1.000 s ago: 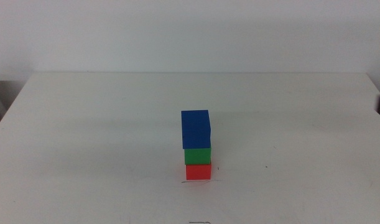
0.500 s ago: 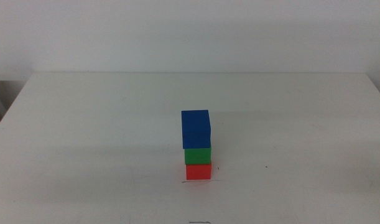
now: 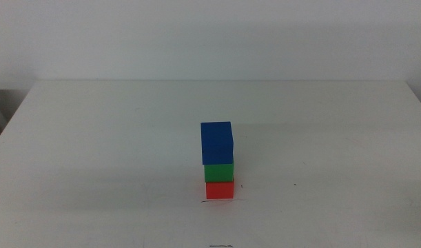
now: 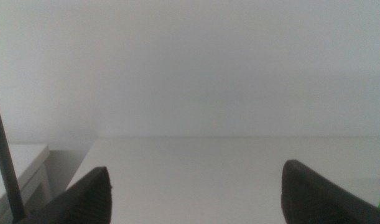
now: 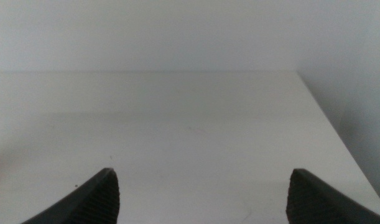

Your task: Stack red cubes first, then green, then blue cubes in a specific spot.

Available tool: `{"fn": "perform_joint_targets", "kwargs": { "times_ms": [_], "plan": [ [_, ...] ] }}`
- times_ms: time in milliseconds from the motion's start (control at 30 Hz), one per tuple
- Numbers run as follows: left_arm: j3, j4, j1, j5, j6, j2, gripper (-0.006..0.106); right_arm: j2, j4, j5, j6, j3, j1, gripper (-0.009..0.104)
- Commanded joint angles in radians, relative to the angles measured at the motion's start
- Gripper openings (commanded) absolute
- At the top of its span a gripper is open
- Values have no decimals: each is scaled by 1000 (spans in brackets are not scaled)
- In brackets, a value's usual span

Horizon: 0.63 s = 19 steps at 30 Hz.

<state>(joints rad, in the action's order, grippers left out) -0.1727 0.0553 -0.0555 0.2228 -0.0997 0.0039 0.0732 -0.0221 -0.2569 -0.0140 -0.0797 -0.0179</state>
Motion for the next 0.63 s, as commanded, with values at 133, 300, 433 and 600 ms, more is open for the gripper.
{"fn": "perform_joint_targets", "kwargs": {
  "times_ms": [133, 300, 433, 600],
  "plan": [
    [94, -14, -3, -102, -2, -16, 93, -66, 10, 113, 14, 37, 12, 83],
    [178, -14, -3, -101, -2, -41, 93, -100, 10, 125, 14, 86, 12, 83],
    [199, -14, -3, -68, -2, -42, 93, -100, 10, 117, 14, 96, 12, 83],
    [199, -14, -3, -74, -2, -42, 93, -100, 10, 119, 14, 96, 12, 83]
  ]
}}
